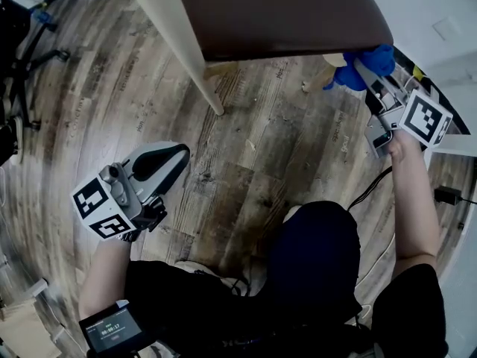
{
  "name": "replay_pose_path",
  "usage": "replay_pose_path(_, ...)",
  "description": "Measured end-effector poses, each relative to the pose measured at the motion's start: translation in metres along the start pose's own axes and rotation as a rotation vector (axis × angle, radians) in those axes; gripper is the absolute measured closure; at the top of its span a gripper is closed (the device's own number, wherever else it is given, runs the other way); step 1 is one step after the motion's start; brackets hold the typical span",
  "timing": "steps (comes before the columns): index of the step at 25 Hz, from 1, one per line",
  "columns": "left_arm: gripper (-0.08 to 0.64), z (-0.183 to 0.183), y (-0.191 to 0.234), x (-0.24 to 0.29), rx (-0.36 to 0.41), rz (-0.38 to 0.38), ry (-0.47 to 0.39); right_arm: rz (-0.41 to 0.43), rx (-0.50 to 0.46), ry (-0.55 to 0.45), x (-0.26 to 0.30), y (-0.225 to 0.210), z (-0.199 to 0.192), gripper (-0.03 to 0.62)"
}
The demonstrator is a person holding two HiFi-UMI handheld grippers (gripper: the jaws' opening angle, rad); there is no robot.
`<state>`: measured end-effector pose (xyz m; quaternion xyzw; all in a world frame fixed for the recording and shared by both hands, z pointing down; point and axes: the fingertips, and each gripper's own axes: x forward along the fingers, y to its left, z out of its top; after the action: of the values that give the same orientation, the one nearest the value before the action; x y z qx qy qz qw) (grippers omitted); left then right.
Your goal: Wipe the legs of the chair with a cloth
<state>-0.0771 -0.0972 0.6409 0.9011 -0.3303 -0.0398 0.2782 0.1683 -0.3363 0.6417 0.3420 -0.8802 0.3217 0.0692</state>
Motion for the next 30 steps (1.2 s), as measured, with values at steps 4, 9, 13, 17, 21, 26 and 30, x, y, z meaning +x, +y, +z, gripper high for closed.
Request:
replay_pose_path(4, 0.558, 0.004, -0.003, -0.003, 0.017, -0.002, -0.013, 0.056, -0.025, -0.049, -0.015, 0.025, -0.011, 0.491)
replay_pose_path(9, 0.558, 0.015, -0.006, -0.017, 0.019, 0.034, -0.049, 0.195, -0.124, -0.051, -0.03, 0.087, -0.022, 0.491)
replay_pose_path(13, 0.558, 0.026, -0.021, -0.038, -0.038, 0.125, -0.052, 0.196, -0.095, 0.016, -0.053, 0.127, -0.019, 0.491)
replay_pose_path(17, 0.558, 0.056, -0.054, -0.061, -0.163, 0.196, -0.134, 0.222, -0.062, 0.101, -0.08, 0.174, 0.0, 0.491)
replay_pose_path(21, 0.558, 0.087, -0.128, -0.086, -0.234, 0.231, -0.105, 0.228, -0.028, 0.188, -0.13, 0.234, 0.03, 0.491)
replay_pose_path(26, 0.558, 0.137, -0.207, -0.111, -0.216, 0.245, -0.007, 0.255, -0.066, 0.26, -0.17, 0.308, 0.08, 0.491)
replay_pose_path(30, 0.558, 0.194, -0.274, -0.123, -0.258, 0.245, 0.007, 0.282, -0.025, 0.311, -0.207, 0.372, 0.117, 0.491)
